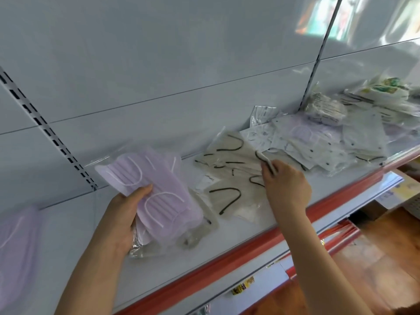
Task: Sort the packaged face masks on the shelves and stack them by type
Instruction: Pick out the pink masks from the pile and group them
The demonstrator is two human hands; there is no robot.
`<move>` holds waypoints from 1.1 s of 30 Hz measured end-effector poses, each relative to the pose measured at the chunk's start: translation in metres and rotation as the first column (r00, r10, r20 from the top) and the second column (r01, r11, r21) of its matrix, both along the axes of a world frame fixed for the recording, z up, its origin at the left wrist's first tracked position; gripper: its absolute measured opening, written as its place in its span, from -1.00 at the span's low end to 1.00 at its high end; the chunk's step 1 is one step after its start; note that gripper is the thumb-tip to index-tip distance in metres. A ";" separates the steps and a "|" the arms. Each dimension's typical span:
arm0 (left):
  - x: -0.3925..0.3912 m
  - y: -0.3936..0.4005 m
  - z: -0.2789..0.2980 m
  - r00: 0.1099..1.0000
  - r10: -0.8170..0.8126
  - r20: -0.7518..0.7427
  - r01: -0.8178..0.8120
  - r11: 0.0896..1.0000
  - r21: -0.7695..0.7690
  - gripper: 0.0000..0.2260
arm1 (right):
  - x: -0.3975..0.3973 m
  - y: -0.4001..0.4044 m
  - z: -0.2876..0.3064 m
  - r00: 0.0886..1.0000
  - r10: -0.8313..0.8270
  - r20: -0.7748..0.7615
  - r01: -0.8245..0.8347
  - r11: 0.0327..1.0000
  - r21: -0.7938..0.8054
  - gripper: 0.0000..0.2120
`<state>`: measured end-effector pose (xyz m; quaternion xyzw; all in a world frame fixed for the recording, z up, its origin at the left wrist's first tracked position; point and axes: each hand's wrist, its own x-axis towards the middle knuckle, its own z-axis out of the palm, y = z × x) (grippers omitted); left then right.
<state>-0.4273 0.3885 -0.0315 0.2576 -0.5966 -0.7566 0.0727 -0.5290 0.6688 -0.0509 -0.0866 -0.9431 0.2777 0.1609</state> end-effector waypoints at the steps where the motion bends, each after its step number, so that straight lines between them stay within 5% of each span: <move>1: 0.001 -0.001 -0.001 1.000 0.005 0.006 -0.005 1.000 -0.012 -0.85 | -0.001 0.003 0.000 1.000 0.004 0.000 -0.004 1.000 0.003 -0.73; 6: 0.005 0.003 -0.006 0.999 -0.037 0.030 0.038 0.999 -0.025 -0.75 | 0.014 -0.004 -0.014 0.987 0.161 0.003 -0.160 0.978 0.133 -0.37; 9: 0.008 0.009 -0.003 0.996 -0.087 -0.008 0.087 0.996 -0.023 -0.69 | 0.039 -0.024 -0.008 0.936 0.349 -0.047 -0.352 0.932 -0.091 -0.37; 11: 0.011 0.014 0.003 0.991 -0.116 -0.069 0.116 0.993 -0.008 -0.63 | 0.058 -0.050 0.008 0.869 0.490 -0.073 -0.469 0.767 -0.438 -0.35; 13: 0.015 0.021 0.013 0.983 -0.131 -0.132 0.122 0.990 -0.070 -0.63 | 0.072 -0.080 0.027 0.737 0.667 -0.109 -0.538 0.480 -0.693 -0.39; 16: 0.024 0.020 0.030 0.963 -0.066 -0.260 0.028 0.989 -0.145 -0.72 | 0.081 -0.116 0.049 0.614 0.763 -0.202 -0.592 0.275 -0.758 -0.54; 20: 0.039 -0.006 0.047 0.937 -0.122 -0.326 -0.010 0.927 -0.375 -0.85 | 0.079 -0.136 0.059 0.620 0.706 -0.344 -0.652 0.220 -0.725 -0.47; 23: 0.045 -0.017 0.047 0.966 -0.238 -0.099 0.137 0.800 -0.585 -0.91 | 0.073 -0.142 0.054 0.610 0.757 -0.234 -0.653 0.313 -0.689 -0.29; 25: 0.050 -0.022 0.035 0.972 -0.231 0.036 0.197 0.730 -0.654 -0.90 | 0.072 -0.156 0.050 0.605 0.788 -0.115 -0.644 0.400 -0.652 -0.45; 28: 0.068 -0.043 0.015 0.983 -0.177 0.037 0.165 0.796 -0.583 -0.74 | 0.081 -0.188 0.057 0.673 0.734 -0.092 -0.594 0.463 -0.658 -0.82; 30: 0.088 -0.064 0.010 0.995 -0.103 0.008 0.093 0.851 -0.517 -0.73 | 0.086 -0.213 0.064 0.676 0.725 -0.135 -0.528 0.348 -0.774 -0.82; 33: 0.124 -0.097 0.011 0.988 0.115 -0.102 -0.146 0.911 -0.387 -0.75 | 0.099 -0.269 0.071 0.514 0.847 -0.133 -0.448 0.133 -0.884 -0.78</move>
